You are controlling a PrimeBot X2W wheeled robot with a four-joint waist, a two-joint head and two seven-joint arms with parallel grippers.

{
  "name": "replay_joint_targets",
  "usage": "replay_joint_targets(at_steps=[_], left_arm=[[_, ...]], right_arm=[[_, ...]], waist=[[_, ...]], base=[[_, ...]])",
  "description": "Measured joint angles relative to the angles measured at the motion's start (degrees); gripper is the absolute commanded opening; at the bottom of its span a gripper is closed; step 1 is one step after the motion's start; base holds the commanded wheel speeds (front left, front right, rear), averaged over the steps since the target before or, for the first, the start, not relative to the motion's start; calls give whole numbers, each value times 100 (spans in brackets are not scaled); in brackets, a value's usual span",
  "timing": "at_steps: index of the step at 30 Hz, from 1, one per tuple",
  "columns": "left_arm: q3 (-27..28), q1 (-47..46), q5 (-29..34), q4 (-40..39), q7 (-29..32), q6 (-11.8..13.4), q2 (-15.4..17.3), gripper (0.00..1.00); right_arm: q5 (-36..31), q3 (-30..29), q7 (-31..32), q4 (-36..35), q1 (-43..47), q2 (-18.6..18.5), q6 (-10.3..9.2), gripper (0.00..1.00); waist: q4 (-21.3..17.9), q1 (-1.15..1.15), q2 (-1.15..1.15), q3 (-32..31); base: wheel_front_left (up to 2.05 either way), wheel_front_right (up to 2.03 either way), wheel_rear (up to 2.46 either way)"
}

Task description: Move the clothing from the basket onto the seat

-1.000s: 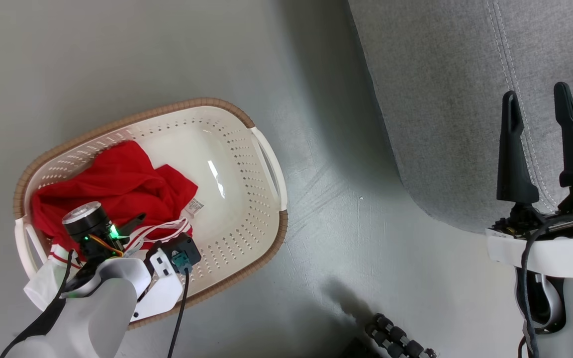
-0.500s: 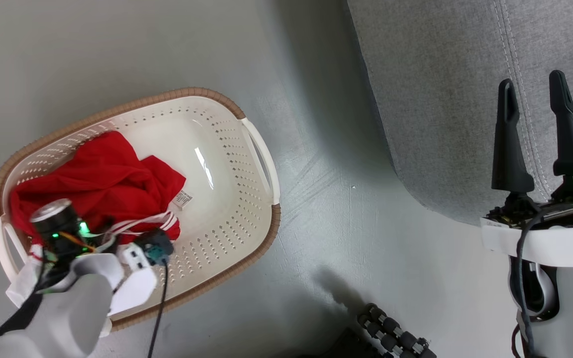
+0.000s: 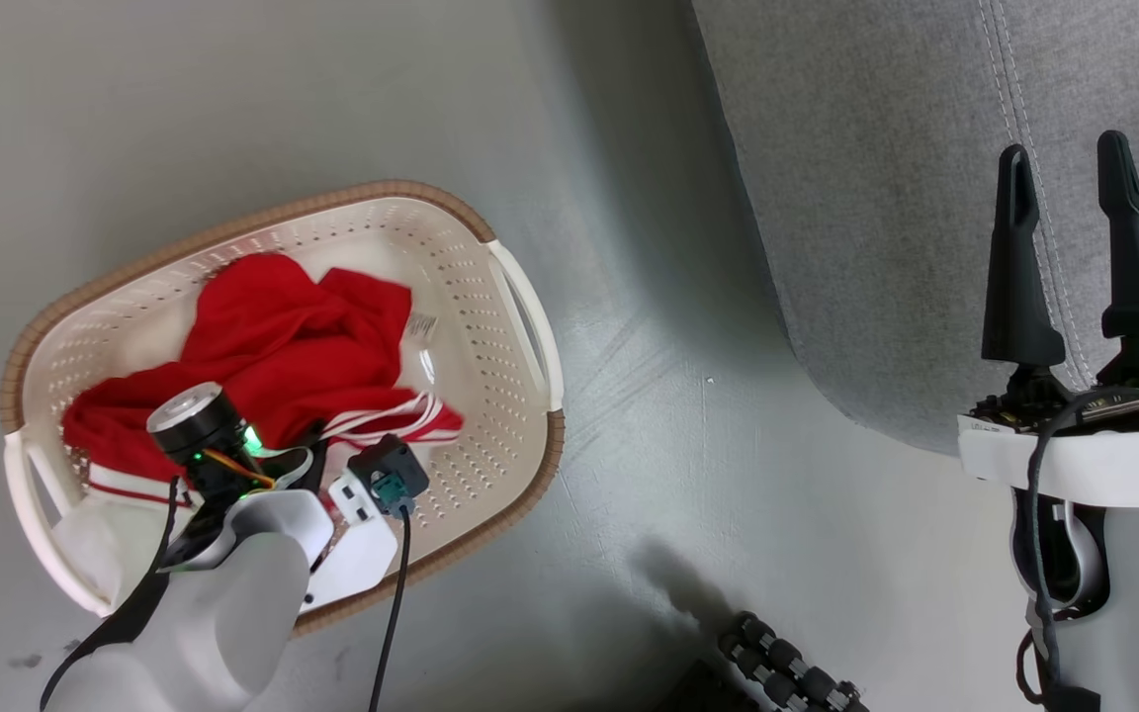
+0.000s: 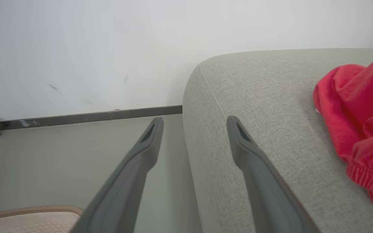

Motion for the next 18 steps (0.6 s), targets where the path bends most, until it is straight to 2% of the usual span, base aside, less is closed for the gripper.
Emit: replay_joint_targets(at_steps=[18], left_arm=[[102,-51,-151,-288,-684,283,-19,0]], right_arm=[[-1,-49,-74,305,-107,-1,0,100]], waist=[[297,0,0,-384]], base=[[0,0,0]])
